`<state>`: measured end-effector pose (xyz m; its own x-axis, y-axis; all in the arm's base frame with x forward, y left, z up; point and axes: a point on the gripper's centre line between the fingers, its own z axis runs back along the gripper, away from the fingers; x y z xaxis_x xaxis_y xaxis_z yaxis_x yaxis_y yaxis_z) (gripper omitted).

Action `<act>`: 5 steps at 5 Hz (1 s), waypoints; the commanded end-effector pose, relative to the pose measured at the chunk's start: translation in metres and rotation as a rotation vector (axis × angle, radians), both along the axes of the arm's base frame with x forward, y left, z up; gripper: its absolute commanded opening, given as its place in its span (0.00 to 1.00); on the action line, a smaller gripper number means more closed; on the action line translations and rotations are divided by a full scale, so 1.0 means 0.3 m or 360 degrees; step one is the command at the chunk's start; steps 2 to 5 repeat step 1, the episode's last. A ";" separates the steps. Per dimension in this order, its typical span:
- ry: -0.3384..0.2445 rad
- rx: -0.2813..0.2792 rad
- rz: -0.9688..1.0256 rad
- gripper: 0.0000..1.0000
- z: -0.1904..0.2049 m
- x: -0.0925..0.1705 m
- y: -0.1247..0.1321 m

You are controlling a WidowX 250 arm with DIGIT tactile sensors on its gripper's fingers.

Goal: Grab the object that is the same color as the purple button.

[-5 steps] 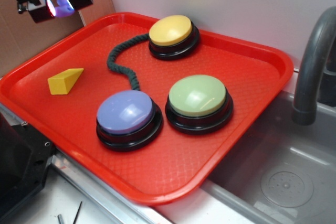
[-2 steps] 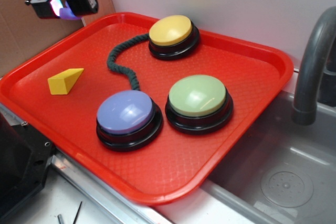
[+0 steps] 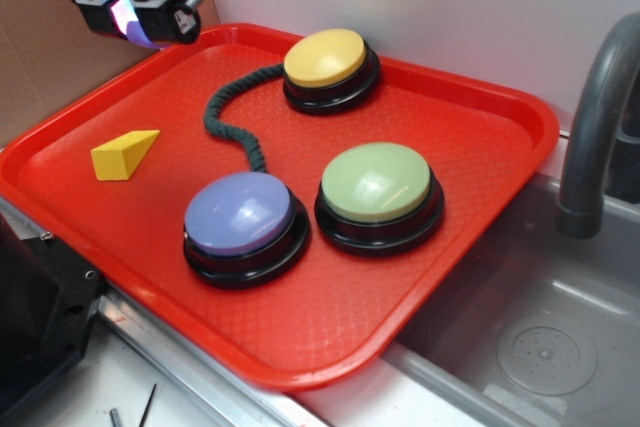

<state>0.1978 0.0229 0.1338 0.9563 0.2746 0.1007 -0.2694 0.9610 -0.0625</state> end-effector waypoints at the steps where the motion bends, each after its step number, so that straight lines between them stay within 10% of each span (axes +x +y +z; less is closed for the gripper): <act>1: -0.0051 -0.0060 -0.0013 0.00 0.052 0.002 0.051; 5: -0.0051 -0.0060 -0.0013 0.00 0.052 0.002 0.051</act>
